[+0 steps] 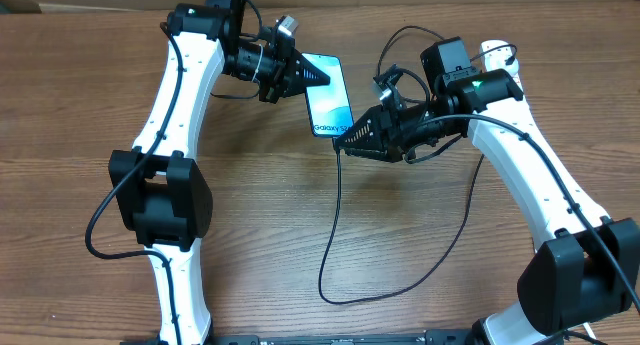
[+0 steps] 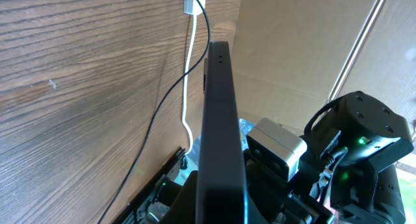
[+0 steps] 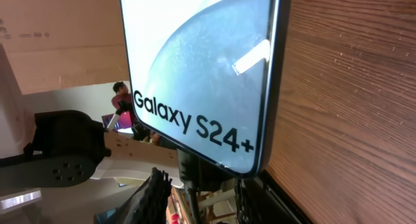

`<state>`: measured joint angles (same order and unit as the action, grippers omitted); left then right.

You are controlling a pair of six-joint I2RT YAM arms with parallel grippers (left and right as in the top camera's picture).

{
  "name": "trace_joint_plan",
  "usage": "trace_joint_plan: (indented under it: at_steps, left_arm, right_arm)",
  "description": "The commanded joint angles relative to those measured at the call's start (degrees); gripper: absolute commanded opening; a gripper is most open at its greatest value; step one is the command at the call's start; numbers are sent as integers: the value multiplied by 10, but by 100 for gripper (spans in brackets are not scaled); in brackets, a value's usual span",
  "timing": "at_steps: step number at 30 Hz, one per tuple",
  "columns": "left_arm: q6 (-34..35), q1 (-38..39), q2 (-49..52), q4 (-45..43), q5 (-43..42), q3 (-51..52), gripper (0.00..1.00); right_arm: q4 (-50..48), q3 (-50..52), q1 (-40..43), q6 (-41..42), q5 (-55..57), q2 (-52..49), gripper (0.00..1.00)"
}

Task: Plug charger to phone and switch on socket
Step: 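Hold the plug against the phone port while the left gripper holds the phone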

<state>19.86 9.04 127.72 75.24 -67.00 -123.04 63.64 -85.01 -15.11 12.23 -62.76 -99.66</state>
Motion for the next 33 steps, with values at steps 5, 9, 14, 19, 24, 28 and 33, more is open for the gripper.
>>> trace_joint_plan:
  at_steps: [5,9,14,19,24,28,33]
  left_arm:
    - [20,16,-15,1,-20,-9,4]
    - [21,19,-15,1,-20,-9,4]
    - [20,19,-15,2,-20,-9,4]
    - [21,19,-15,1,-21,-9,4]
    - [24,18,-15,1,-37,-9,4]
    - [24,18,-15,1,-41,-9,4]
    - [24,18,-15,2,-42,-9,4]
  right_arm:
    - [-10,-6,-17,0,-14,9,31]
    - [-10,-6,-18,0,-14,9,28]
    - [-10,-6,-18,0,-14,9,24]
    - [-10,-6,-18,0,-14,9,20]
    - [-10,-6,-18,0,-14,9,21]
    - [-10,-6,-18,0,-14,9,21]
    - [-15,-6,-18,0,-14,9,19]
